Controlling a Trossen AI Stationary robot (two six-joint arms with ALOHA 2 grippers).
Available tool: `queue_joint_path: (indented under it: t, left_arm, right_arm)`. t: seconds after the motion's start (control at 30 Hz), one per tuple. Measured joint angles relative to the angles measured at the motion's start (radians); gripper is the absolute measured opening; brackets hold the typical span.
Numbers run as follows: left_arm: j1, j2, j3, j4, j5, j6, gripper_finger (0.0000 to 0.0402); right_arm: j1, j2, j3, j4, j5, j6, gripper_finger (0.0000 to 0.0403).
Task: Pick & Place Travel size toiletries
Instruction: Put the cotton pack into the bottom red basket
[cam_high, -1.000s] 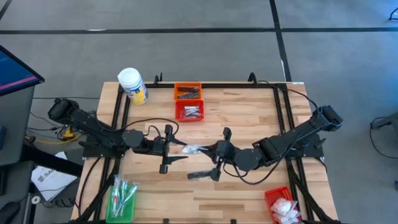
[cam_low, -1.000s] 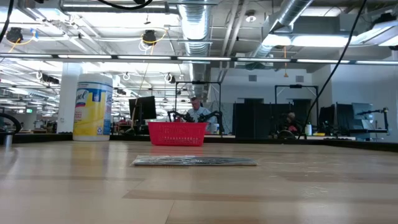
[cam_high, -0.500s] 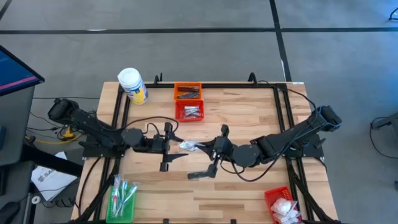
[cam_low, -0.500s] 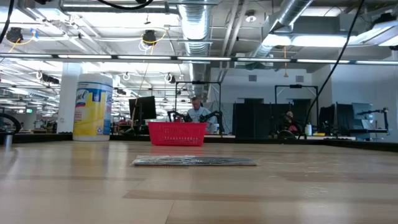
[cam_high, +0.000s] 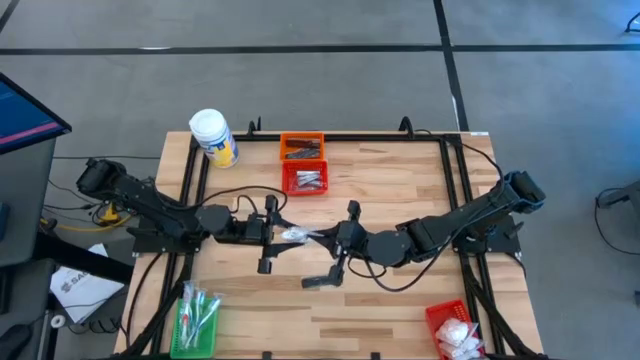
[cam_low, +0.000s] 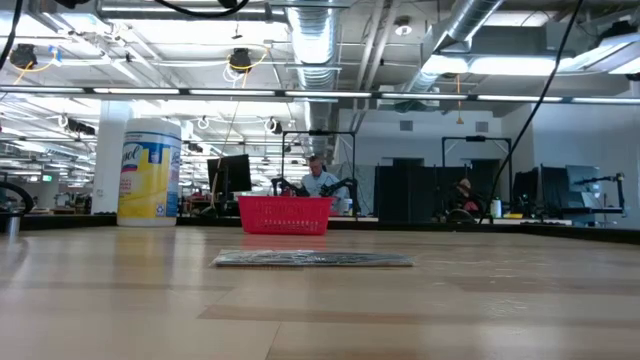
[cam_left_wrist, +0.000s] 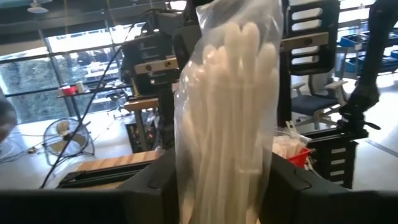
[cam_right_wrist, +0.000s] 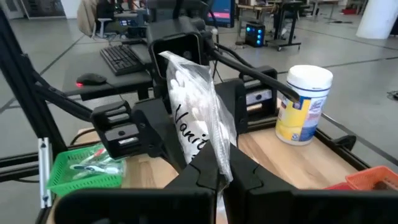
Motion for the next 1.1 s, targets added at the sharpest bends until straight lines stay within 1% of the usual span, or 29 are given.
queue_joint_path:
  t: [0.17, 0.3, 0.33, 0.4, 0.5, 0.77, 0.87, 0.97, 1.03, 1.1]
  left_arm:
    - [0.0, 0.0, 0.0, -0.002, 0.047, -0.003, 0.0091]
    - [0.0, 0.0, 0.0, -0.007, 0.073, -0.003, 0.0034]
    - [0.0, 0.0, 0.0, -0.009, 0.077, -0.006, 0.0028]
    - [0.0, 0.0, 0.0, -0.019, 0.08, -0.009, 0.0028]
    - [0.0, 0.0, 0.001, -0.044, 0.085, -0.033, 0.0028]
    - [-0.001, 0.0, 0.0, -0.187, 0.142, -0.11, 0.0027]
    - [-0.001, 0.0, 0.0, -0.238, 0.143, -0.134, 0.0027]
    - [0.002, 0.0, 0.0, -0.238, 0.149, -0.138, 0.0027]
    - [0.002, 0.003, 0.0, -0.236, 0.162, -0.139, 0.0027]
    - [0.002, 0.016, 0.0, -0.234, 0.165, -0.141, 0.0027]
  right_arm:
    - [0.0, 0.0, 0.0, 0.002, -0.004, -0.015, 0.0]
    - [0.002, 0.0, 0.0, 0.002, -0.031, -0.024, 0.0004]
    - [0.005, 0.0, 0.0, 0.001, -0.038, -0.024, 0.0009]
    - [0.011, 0.0, 0.0, -0.001, -0.041, -0.031, 0.0023]
    - [0.026, -0.002, 0.0, -0.011, -0.04, -0.032, 0.0059]
    - [0.082, -0.053, 0.003, -0.061, -0.037, -0.01, 0.0196]
    - [0.094, -0.052, 0.002, -0.079, -0.039, -0.046, 0.0234]
    - [0.088, -0.052, 0.01, -0.171, -0.062, -0.006, 0.0248]
    - [0.083, -0.049, 0.023, -0.263, -0.068, 0.071, 0.0248]
    - [0.082, -0.049, 0.036, -0.315, -0.064, 0.129, 0.0243]
